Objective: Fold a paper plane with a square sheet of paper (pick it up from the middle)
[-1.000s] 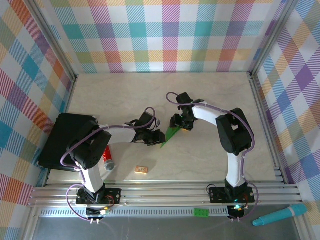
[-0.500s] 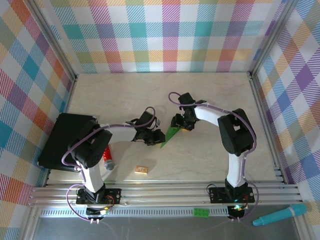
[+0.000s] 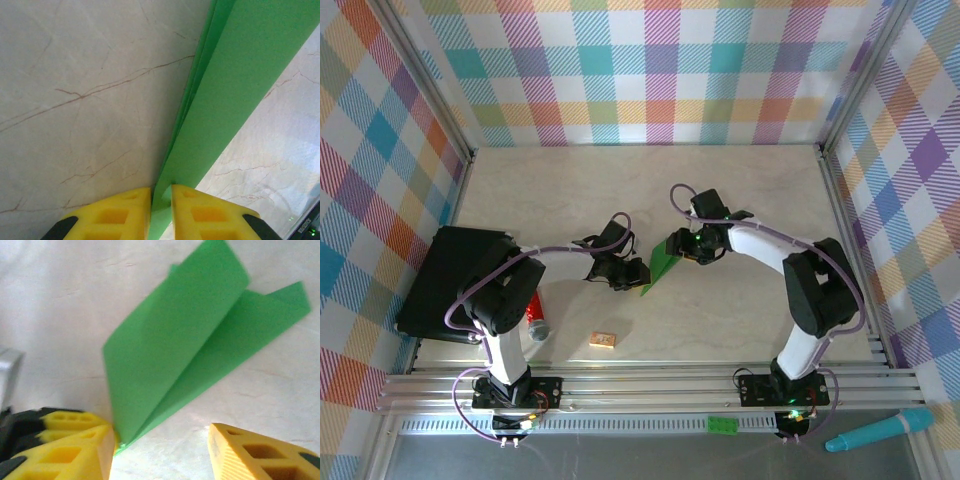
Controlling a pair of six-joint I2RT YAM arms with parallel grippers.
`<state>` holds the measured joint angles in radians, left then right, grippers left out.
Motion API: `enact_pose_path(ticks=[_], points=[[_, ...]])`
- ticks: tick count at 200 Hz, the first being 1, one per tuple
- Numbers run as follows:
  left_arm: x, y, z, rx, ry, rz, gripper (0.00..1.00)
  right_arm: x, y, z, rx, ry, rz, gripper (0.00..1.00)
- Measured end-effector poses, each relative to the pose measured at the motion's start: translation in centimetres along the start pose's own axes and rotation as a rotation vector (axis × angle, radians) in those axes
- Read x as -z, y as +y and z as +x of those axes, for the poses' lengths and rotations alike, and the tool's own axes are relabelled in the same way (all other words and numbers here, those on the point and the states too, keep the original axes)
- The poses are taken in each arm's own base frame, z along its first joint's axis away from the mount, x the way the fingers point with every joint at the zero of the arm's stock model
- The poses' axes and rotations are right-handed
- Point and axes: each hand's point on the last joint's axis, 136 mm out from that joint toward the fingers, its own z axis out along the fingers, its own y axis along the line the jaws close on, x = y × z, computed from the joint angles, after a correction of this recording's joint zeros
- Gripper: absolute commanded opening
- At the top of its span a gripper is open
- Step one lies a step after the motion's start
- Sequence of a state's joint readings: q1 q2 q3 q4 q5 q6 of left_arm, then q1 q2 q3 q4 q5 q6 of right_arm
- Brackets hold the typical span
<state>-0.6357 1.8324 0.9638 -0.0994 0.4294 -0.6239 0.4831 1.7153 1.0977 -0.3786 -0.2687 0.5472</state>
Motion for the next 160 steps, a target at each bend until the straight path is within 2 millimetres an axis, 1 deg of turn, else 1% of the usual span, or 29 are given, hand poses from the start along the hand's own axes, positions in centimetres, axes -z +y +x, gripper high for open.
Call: enact_pose_path(ticks=[28, 47, 64, 88, 122, 160], points=[[0.0, 0.0, 0.0, 0.0, 0.001, -0.001, 0.2, -0.1, 2.0, 0.4, 0.011, 0.007, -0.093, 0.34], [0.0, 0.0, 0.0, 0.001, 0.002, -0.001, 0.2, -0.8, 3.2, 0.7, 0.02, 0.027, -0.136, 0.25], [0.0, 0.0, 0.0, 0.001, 0.002, -0.001, 0.2, -1.7, 3.8, 0.8, 0.021, 0.047, -0.151, 0.2], [0.0, 0.0, 0.0, 0.001, 0.002, -0.001, 0.2, -2.8, 4.3, 0.6, 0.019, 0.068, -0.156, 0.17], [0.0, 0.0, 0.0, 0.0, 0.002, -0.002, 0.2, -3.9, 4.7, -0.4, 0.024, 0.065, -0.147, 0.14], [0.0, 0.0, 0.0, 0.0, 0.002, -0.002, 0.19, -4.7, 3.0, -0.2, 0.006, 0.074, -0.073, 0.13]])
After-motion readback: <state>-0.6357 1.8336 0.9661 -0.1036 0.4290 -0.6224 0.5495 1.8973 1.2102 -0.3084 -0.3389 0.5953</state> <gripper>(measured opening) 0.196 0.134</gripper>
